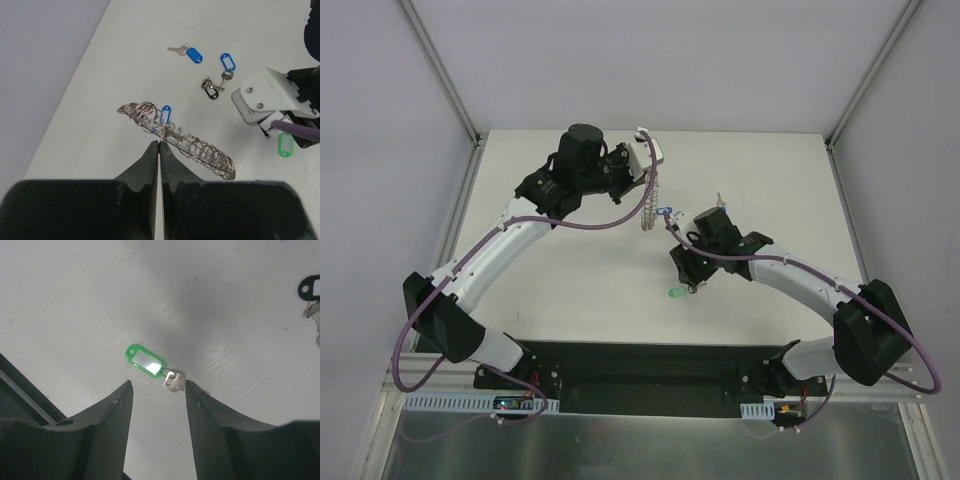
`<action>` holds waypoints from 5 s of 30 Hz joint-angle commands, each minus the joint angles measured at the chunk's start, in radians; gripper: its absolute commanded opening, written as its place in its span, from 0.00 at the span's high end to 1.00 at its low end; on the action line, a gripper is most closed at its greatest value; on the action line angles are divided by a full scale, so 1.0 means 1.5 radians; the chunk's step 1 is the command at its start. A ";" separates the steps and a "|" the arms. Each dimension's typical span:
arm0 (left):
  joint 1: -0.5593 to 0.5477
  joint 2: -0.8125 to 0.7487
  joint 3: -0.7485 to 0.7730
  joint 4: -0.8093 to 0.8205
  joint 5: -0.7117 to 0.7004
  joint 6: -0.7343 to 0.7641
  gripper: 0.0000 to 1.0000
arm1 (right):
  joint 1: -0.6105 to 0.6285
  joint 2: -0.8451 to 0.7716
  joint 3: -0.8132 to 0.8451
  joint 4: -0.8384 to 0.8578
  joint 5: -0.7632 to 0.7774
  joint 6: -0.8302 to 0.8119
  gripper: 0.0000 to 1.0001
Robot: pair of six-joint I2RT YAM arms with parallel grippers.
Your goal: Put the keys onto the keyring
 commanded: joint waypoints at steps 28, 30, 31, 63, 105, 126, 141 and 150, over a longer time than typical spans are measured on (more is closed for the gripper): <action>0.001 -0.268 -0.301 0.031 -0.127 -0.140 1.00 | -0.012 0.176 0.090 -0.084 -0.042 -0.281 0.58; 0.001 -0.280 -0.309 0.029 -0.128 -0.144 1.00 | -0.011 0.182 0.095 -0.083 -0.038 -0.284 0.58; 0.001 -0.284 -0.311 0.029 -0.131 -0.144 1.00 | -0.013 0.183 0.096 -0.083 -0.038 -0.288 0.58; 0.001 -0.279 -0.317 0.028 -0.129 -0.145 1.00 | -0.015 0.219 0.127 -0.140 -0.076 -0.300 0.84; -0.059 -0.290 -0.360 0.008 0.183 0.021 1.00 | 0.088 -0.339 -0.119 0.294 -0.018 -0.100 0.99; -0.090 -0.294 -0.440 0.120 0.191 -0.024 1.00 | 0.146 -0.312 -0.152 0.378 -0.060 -0.116 0.99; -0.096 -0.292 -0.461 0.180 0.141 -0.079 1.00 | 0.160 -0.310 -0.155 0.370 -0.080 -0.130 0.99; -0.096 -0.290 -0.464 0.192 0.168 -0.088 1.00 | 0.161 -0.303 -0.165 0.403 -0.074 -0.126 0.99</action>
